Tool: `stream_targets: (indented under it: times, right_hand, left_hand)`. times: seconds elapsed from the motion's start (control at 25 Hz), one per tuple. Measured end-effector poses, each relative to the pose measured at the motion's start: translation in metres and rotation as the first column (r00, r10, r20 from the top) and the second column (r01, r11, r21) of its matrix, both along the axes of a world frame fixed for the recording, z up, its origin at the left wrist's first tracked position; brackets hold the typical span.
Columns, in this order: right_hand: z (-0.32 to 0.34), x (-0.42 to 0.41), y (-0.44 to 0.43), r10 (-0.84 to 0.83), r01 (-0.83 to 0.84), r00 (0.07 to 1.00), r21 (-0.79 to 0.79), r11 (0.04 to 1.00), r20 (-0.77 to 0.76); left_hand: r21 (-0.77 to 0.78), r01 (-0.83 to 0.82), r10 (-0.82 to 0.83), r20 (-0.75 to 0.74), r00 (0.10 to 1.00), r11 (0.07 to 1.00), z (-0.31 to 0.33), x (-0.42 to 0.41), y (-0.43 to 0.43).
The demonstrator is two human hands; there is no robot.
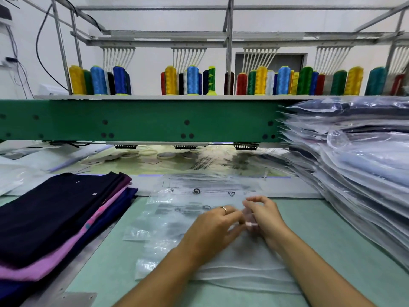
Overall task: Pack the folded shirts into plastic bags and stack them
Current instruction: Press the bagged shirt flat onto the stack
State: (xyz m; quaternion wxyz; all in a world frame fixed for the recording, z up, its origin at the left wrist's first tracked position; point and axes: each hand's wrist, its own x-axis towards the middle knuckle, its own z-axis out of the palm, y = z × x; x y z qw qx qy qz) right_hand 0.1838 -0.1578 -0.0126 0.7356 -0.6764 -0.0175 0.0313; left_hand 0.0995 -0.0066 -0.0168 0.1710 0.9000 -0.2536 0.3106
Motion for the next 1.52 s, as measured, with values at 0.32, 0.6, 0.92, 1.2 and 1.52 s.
stream_targets:
  times: [0.32, 0.6, 0.92, 1.2, 1.52]
  right_hand:
    - [-0.007, -0.010, 0.016, 0.167, -0.170, 0.985, -0.136, 0.976, -0.033]
    - [-0.006, -0.006, 0.014, 0.046, -0.048, 0.999, -0.109, 0.993, -0.023]
    - [-0.006, 0.012, -0.015, -0.126, 0.126, 0.992, -0.058, 0.990, 0.006]
    - [-0.006, 0.019, -0.030, -0.214, 0.214, 0.977, -0.041, 0.976, 0.009]
    - [-0.005, 0.018, -0.031, -0.232, 0.233, 0.972, -0.011, 0.972, 0.031]
  left_hand:
    - [-0.011, -0.143, 0.143, 0.031, 0.989, 0.990, -0.005, 0.004, 0.004]
    - [-0.079, -0.276, 0.267, -0.111, 0.957, 0.958, -0.002, 0.011, 0.015]
    - [-0.115, -0.646, 0.582, -0.336, 0.741, 0.755, 0.004, 0.002, 0.086]
    - [-0.218, -0.707, 0.619, -0.358, 0.699, 0.673, 0.001, -0.005, 0.110]
    - [-0.080, -0.706, 0.668, -0.265, 0.696, 0.704, 0.001, -0.007, 0.116]
